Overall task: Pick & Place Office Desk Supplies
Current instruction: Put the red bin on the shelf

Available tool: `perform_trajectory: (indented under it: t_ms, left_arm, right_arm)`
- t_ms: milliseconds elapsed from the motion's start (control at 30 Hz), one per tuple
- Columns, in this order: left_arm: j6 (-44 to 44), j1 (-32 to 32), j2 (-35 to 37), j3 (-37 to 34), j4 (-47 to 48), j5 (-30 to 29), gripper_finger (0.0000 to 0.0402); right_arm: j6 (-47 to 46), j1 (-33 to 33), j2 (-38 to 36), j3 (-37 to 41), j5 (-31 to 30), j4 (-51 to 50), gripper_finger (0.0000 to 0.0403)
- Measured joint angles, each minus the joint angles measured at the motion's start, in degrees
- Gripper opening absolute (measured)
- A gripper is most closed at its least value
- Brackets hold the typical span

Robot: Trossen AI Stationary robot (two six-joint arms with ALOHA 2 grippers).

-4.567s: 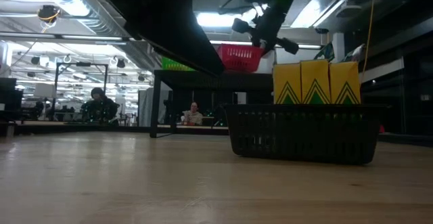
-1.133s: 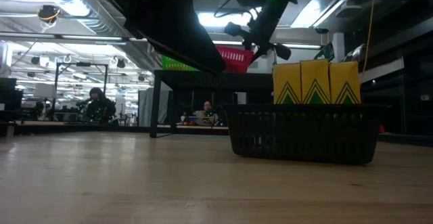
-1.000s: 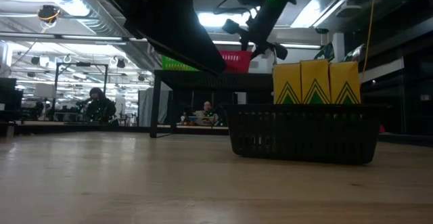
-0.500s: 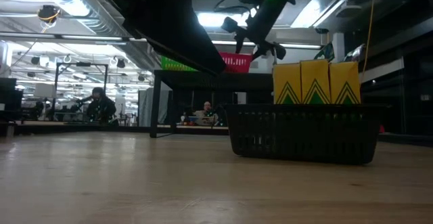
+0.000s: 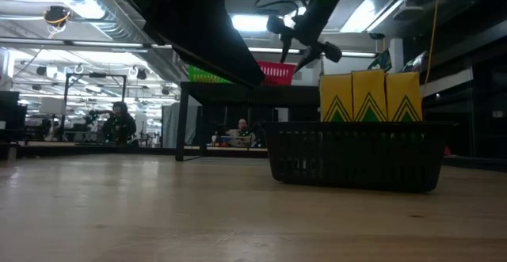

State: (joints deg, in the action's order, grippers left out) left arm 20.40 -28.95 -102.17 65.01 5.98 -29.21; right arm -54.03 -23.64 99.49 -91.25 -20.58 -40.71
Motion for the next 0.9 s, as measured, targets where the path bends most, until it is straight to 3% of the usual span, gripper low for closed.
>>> perform_trajectory:
  t_ms: [200, 467, 633, 900]
  left_arm:
    - [0.0, 0.0, 0.0, 0.0, -0.2, 0.0, 0.0175]
    - [1.1, 0.0, 0.0, 0.0, -0.2, -0.1, 0.0175]
    - [1.5, 0.0, 0.0, 0.0, -0.2, -0.1, 0.0175]
    - [2.6, -0.6, 0.0, 0.0, -0.2, -0.1, 0.0175]
  right_arm:
    - [1.3, 0.0, -2.1, 0.0, -0.6, 0.6, 0.0132]
    - [5.9, -0.8, -3.8, 0.0, -1.5, -4.6, 0.0009]
    - [7.4, -1.9, -2.2, 0.0, -2.2, -11.2, 0.0006]
    - [9.7, -2.5, 0.8, 0.0, 1.0, -11.2, 0.0003]
